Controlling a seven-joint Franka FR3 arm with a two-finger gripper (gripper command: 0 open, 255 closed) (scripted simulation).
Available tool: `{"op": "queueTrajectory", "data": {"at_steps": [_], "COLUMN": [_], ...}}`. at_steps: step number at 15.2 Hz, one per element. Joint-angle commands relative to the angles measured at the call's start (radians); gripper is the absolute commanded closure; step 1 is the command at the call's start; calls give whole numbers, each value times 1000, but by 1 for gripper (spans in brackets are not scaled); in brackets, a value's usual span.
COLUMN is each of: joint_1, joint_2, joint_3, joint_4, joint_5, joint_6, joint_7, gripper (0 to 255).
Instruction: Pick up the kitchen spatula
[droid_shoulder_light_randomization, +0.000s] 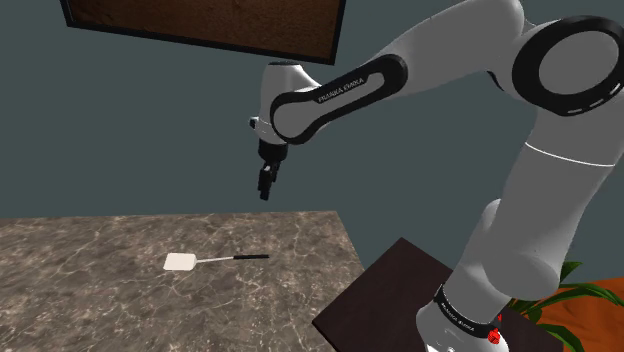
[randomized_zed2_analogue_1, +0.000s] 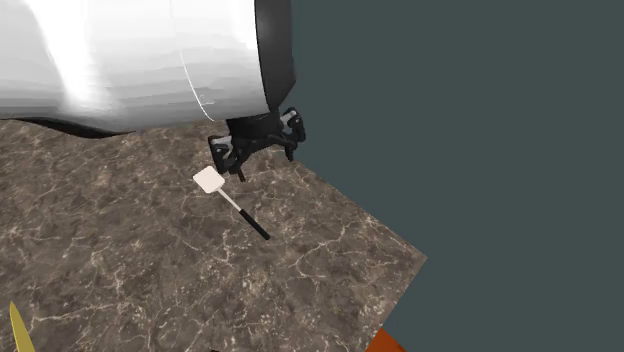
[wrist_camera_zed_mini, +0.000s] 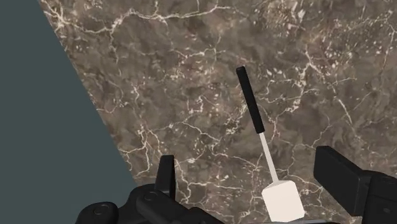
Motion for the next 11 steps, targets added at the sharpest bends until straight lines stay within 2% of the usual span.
{"op": "queueTrajectory", "data": {"at_steps": [1,11], "joint_1": [16,106], "joint_2": [73,411], "joint_3": [13,43], "joint_4": [34,261], "joint_5": [-19,-118], "joint_6": [25,64], "joint_7": [2,-13], "gripper": [0,0]}}
